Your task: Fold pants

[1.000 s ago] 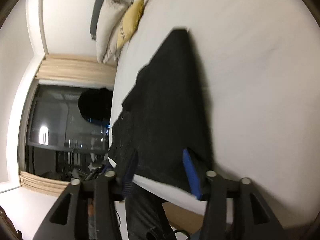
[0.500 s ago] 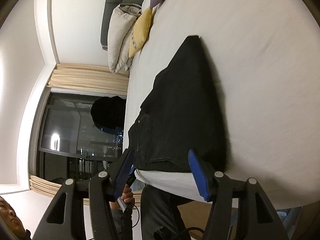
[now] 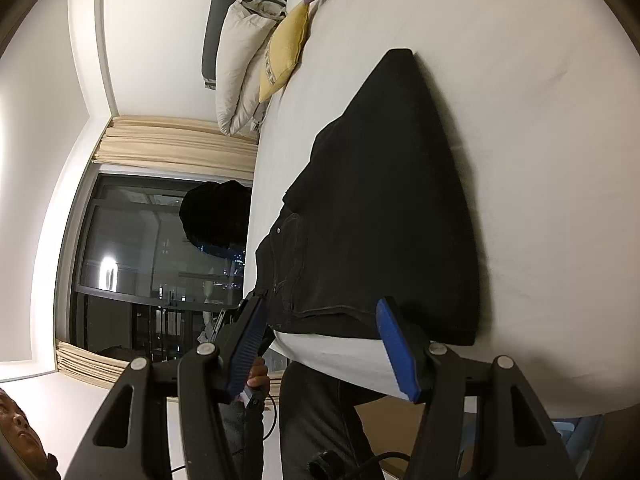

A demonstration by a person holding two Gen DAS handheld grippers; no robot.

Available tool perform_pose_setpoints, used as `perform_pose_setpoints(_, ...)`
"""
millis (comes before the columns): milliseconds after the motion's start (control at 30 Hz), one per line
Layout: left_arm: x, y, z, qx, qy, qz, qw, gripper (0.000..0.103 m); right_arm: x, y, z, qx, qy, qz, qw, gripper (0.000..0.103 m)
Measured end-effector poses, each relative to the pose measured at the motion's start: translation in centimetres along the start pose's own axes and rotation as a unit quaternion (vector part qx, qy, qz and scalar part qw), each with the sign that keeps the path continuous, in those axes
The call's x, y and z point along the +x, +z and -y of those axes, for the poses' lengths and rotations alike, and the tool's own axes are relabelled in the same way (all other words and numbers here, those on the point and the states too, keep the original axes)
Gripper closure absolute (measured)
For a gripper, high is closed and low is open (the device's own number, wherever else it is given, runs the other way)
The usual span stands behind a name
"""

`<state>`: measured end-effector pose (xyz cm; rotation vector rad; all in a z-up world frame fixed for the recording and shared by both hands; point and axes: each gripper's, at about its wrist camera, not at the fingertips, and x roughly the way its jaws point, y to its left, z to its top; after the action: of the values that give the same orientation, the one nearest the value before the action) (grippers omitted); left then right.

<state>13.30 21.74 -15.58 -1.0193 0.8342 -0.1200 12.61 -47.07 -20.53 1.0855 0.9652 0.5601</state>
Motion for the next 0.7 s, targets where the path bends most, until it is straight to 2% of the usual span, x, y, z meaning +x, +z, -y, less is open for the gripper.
perform_pose_setpoints(33, 0.2, 0.1, 0.0, 0.0, 0.0, 0.001, 1.0, 0.046, 0.1, 0.0, -0.1, -0.001, 0.0, 0.0, 1.0, 0.042)
perform_pose_setpoints(133, 0.4, 0.0, -0.4, -0.008, 0.011, 0.005, 0.9999, 0.074, 0.5, 0.0, -0.3, -0.002, 0.002, -0.001, 1.0, 0.042)
perform_pose_setpoints(267, 0.9, -0.1, -1.3, -0.023, 0.001, 0.01, 0.9997, 0.085, 1.3, 0.4, -0.9, -0.008, 0.002, -0.005, 1.0, 0.042)
perform_pose_setpoints(367, 0.9, -0.1, -0.8, -0.015, -0.003, 0.015, 0.9998, 0.091, 2.6, 1.1, -2.0, -0.02, 0.001, -0.01, 1.0, 0.042)
perform_pose_setpoints(500, 0.8, 0.1, -0.2, -0.01, -0.005, 0.02, 0.9997, 0.092, 5.1, 1.9, -4.2, -0.048, -0.005, -0.024, 0.999, 0.042)
perform_pose_setpoints(567, 0.8, 0.0, 0.1, -0.008, -0.002, 0.024, 0.9997, 0.092, 6.5, 2.2, -4.9, -0.059, -0.025, -0.033, 0.997, 0.042)
perform_pose_setpoints(633, 0.7, -0.2, 1.7, 0.018, 0.007, 0.034, 0.9993, 0.092, 7.9, 2.5, -5.5, -0.067, -0.041, -0.046, 0.996, 0.039)
perform_pose_setpoints(700, -0.2, -0.6, 4.0, 0.064, 0.013, 0.04, 0.9971, 0.092, 8.9, 3.0, -5.8, -0.073, -0.052, -0.048, 0.995, 0.039)
